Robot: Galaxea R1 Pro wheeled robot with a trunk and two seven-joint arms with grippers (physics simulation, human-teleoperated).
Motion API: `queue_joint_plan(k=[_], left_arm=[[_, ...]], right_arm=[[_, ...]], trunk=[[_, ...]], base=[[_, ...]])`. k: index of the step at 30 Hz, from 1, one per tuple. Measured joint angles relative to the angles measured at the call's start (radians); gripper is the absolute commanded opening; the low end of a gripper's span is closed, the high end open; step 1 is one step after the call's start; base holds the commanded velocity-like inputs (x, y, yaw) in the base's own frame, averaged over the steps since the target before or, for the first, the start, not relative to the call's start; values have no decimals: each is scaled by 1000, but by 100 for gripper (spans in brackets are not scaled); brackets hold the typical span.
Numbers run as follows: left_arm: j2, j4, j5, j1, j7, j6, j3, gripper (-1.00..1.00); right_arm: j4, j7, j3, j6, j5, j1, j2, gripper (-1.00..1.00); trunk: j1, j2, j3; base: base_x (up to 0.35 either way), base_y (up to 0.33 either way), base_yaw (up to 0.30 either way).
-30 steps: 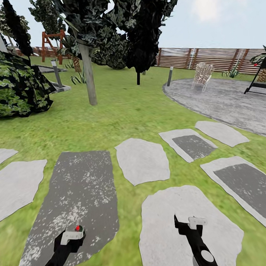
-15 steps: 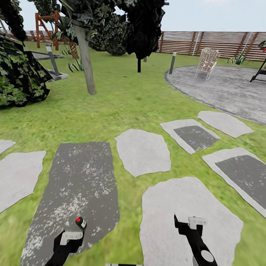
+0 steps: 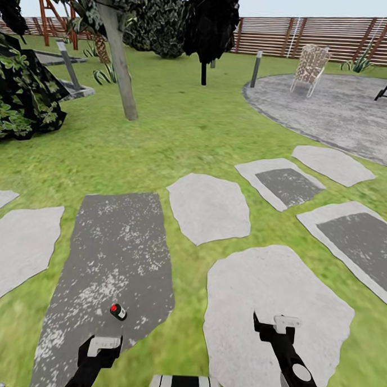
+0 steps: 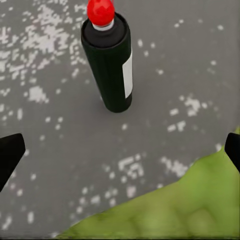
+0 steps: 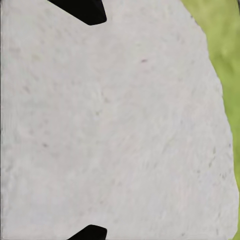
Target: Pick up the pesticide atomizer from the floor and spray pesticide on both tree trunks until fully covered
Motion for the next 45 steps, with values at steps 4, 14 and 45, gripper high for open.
queue_joint_plan(k=[4,14,45], left_arm=[[0,0,0,0,0,0,0,100],[0,0,0,0,0,0,0,100],[1,0,-2,-1,0,-1,0,100]], right_arm=[[0,0,0,0,0,0,0,100],[-1,0,0,0,0,0,0,100],[36,0,-1,-137,1,3,0,100]], trunk=[[2,-1,-21],[6,-3,-61],[12,-6,-111]], base=[[0,0,0],[0,0,0],[46,41,0]])
